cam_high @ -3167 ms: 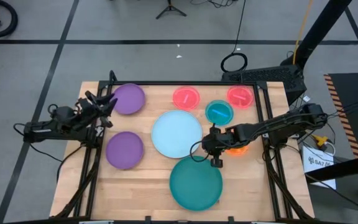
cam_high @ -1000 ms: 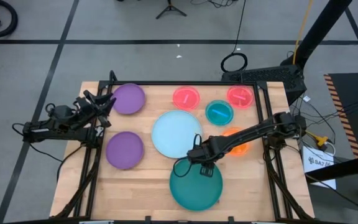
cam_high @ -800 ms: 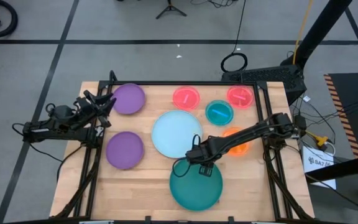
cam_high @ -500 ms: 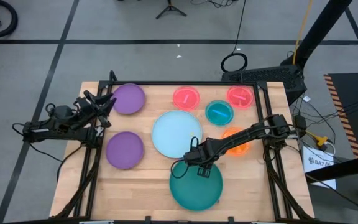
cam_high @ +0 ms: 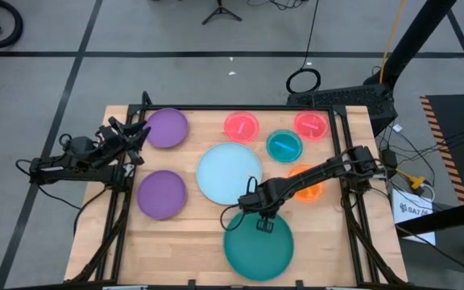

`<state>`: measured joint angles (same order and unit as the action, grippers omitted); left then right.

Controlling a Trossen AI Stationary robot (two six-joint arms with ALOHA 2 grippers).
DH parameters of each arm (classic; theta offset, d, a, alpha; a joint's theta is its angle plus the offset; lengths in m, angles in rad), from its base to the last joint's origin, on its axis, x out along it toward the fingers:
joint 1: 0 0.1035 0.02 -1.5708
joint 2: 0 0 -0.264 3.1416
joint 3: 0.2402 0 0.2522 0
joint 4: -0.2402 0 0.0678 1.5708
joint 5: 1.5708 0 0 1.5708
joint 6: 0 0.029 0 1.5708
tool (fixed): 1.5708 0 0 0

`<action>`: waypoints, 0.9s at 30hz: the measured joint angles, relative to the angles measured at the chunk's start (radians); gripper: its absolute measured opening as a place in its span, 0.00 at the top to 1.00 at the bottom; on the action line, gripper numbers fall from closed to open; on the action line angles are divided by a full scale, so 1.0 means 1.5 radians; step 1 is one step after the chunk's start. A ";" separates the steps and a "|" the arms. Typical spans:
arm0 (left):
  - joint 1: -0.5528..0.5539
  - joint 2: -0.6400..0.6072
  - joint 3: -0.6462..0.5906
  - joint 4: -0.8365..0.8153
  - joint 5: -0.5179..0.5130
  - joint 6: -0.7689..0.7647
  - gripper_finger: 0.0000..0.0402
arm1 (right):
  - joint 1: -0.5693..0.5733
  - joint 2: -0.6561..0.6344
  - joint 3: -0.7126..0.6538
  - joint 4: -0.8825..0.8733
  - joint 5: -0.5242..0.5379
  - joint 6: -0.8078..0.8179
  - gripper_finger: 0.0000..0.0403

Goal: Stack plastic plates
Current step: Stack the green plate on the light blue plate

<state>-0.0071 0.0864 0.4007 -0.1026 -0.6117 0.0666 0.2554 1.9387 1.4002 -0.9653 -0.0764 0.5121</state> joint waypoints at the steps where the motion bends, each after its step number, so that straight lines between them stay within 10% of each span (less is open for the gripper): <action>1: 0.000 0.000 0.000 0.000 0.000 0.000 0.66 | 0.000 -0.001 0.000 -0.001 -0.003 -0.003 0.98; 27: 0.000 0.000 0.000 0.001 0.000 -0.013 0.66 | -0.202 -0.131 0.134 0.006 0.001 -0.154 0.99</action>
<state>-0.0074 0.0864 0.4007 -0.1013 -0.6117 0.0467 -0.0476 1.7416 1.6016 -0.9568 -0.0748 0.2815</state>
